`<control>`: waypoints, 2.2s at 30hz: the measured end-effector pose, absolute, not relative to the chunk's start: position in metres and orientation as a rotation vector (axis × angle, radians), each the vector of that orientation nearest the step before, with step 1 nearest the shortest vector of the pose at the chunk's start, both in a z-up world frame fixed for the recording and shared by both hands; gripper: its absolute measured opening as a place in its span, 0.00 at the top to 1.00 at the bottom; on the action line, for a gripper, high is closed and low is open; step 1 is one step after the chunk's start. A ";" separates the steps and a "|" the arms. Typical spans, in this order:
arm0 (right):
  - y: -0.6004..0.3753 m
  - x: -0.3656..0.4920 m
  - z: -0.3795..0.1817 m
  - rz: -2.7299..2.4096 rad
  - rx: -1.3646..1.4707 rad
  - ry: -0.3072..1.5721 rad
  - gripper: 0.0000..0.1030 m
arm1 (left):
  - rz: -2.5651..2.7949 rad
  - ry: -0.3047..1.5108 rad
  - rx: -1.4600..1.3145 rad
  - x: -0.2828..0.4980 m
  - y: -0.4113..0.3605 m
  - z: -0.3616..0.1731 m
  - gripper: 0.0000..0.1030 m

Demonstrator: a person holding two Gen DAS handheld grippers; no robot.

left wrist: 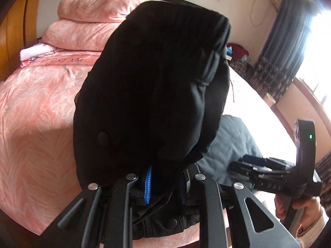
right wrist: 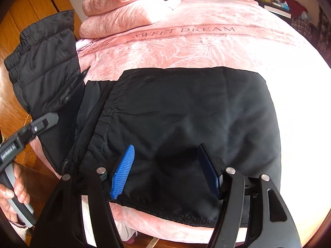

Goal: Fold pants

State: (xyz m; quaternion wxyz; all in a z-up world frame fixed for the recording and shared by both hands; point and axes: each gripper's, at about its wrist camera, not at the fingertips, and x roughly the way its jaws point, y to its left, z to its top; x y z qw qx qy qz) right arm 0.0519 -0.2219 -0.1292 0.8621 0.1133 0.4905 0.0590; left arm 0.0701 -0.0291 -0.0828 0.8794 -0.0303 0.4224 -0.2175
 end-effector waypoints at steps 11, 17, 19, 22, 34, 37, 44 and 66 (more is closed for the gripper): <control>-0.235 0.053 -0.133 0.095 0.251 1.046 0.35 | -0.563 1.069 -0.057 0.073 -0.046 -0.108 0.45; -0.236 0.055 -0.127 0.091 0.259 1.037 0.32 | -0.588 1.057 -0.171 0.065 -0.029 -0.083 0.14; -0.236 0.055 -0.122 0.093 0.266 1.024 0.32 | -0.512 1.018 -0.143 0.069 -0.023 -0.077 0.09; -0.236 0.057 -0.110 0.104 0.267 0.996 0.29 | -0.367 1.006 -0.116 0.082 -0.012 -0.081 0.09; -0.221 0.101 -0.091 0.212 0.308 0.989 0.11 | -0.222 1.128 -0.108 0.098 -0.012 -0.146 0.05; -0.223 0.111 -0.101 0.237 0.362 1.020 0.11 | -0.222 1.133 -0.131 0.096 -0.009 -0.144 0.05; -0.217 0.136 -0.126 0.304 0.457 1.095 0.57 | -0.236 1.128 -0.165 0.095 0.002 -0.148 0.05; -0.222 0.091 -0.055 0.380 0.401 0.914 0.77 | -0.257 1.098 -0.241 0.089 0.020 -0.125 0.04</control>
